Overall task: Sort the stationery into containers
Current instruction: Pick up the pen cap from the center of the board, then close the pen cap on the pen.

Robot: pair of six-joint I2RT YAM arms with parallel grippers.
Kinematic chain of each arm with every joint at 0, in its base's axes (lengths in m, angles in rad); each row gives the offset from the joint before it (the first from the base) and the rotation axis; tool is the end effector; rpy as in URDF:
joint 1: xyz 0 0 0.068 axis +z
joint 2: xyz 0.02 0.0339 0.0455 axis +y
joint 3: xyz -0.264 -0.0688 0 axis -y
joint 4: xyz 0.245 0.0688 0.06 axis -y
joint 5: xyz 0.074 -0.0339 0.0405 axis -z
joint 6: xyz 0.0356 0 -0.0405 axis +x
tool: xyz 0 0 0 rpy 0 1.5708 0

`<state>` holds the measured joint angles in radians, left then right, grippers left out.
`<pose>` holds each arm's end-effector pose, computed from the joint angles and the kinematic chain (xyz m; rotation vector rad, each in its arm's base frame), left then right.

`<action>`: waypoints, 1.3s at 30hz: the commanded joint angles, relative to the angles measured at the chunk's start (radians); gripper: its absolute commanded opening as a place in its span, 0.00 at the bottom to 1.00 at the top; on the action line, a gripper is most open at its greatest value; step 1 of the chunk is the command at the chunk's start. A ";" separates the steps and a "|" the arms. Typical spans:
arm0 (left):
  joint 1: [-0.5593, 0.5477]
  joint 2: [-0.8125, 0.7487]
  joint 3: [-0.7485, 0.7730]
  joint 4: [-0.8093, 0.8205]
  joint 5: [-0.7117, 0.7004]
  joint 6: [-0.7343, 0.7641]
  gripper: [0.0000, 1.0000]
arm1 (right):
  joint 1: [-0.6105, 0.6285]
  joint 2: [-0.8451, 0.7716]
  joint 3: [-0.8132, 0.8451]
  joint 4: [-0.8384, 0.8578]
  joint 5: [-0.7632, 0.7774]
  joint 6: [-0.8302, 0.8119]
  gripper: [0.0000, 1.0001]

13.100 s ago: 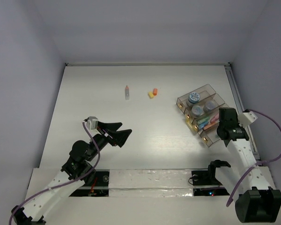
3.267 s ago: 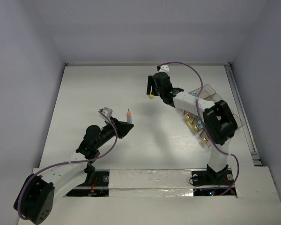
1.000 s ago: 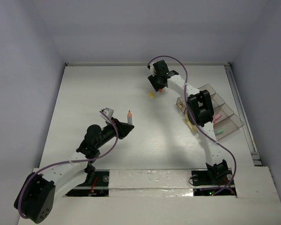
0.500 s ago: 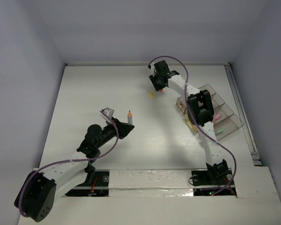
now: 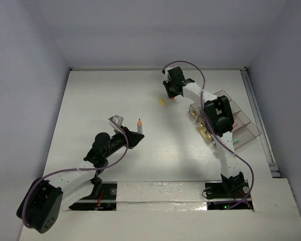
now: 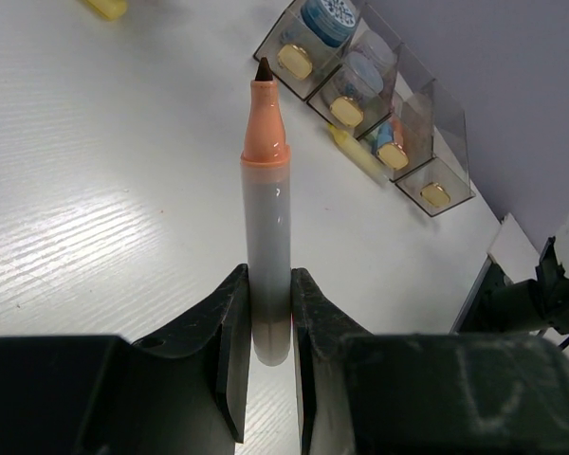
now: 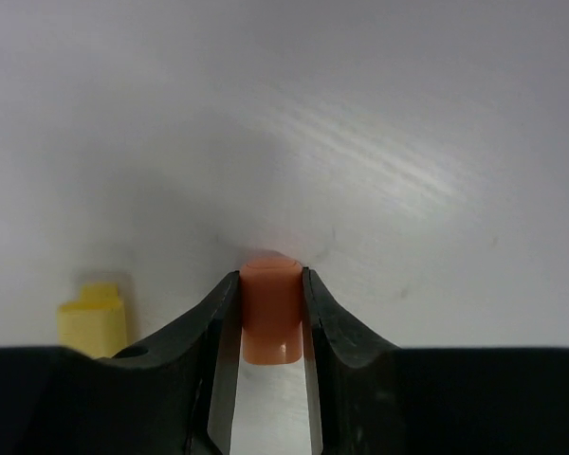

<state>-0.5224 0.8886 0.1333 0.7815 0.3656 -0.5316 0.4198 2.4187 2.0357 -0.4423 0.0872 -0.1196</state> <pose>0.1499 -0.1010 0.1970 0.3014 1.6290 -1.1004 0.4961 0.2180 0.1718 -0.5980 2.3164 0.0367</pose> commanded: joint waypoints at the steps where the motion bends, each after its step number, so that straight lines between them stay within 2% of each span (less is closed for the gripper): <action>1: -0.004 0.041 0.026 0.108 0.027 0.005 0.00 | -0.004 -0.200 -0.135 0.239 0.011 0.116 0.05; 5: -0.014 0.105 0.043 0.136 0.030 0.002 0.00 | 0.037 -0.423 -0.366 0.423 0.034 0.256 0.03; 6: -0.031 0.110 0.054 0.136 0.018 0.004 0.00 | 0.049 -0.510 -0.465 0.469 0.036 0.314 0.03; 9: -0.074 0.118 0.096 0.105 -0.057 0.019 0.00 | 0.112 -0.662 -0.612 0.609 0.022 0.429 0.02; 13: -0.155 0.154 0.192 0.032 -0.146 0.065 0.00 | 0.201 -0.777 -0.836 0.761 0.017 0.561 0.02; 17: -0.165 0.211 0.250 -0.005 -0.223 0.111 0.00 | 0.270 -0.852 -0.949 0.879 0.039 0.662 0.02; 21: -0.165 0.272 0.262 0.031 -0.241 0.145 0.00 | 0.338 -0.891 -1.002 0.939 0.055 0.715 0.03; 25: -0.165 0.303 0.255 0.058 -0.238 0.156 0.00 | 0.375 -0.888 -1.002 0.944 0.095 0.701 0.03; 39: -0.165 0.240 0.227 0.004 -0.318 0.182 0.00 | 0.424 -0.846 -0.996 0.956 0.138 0.696 0.02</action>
<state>-0.6853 1.1645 0.3687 0.7650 0.0807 -0.3706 0.8211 1.5688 1.0241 0.4324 0.1814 0.5732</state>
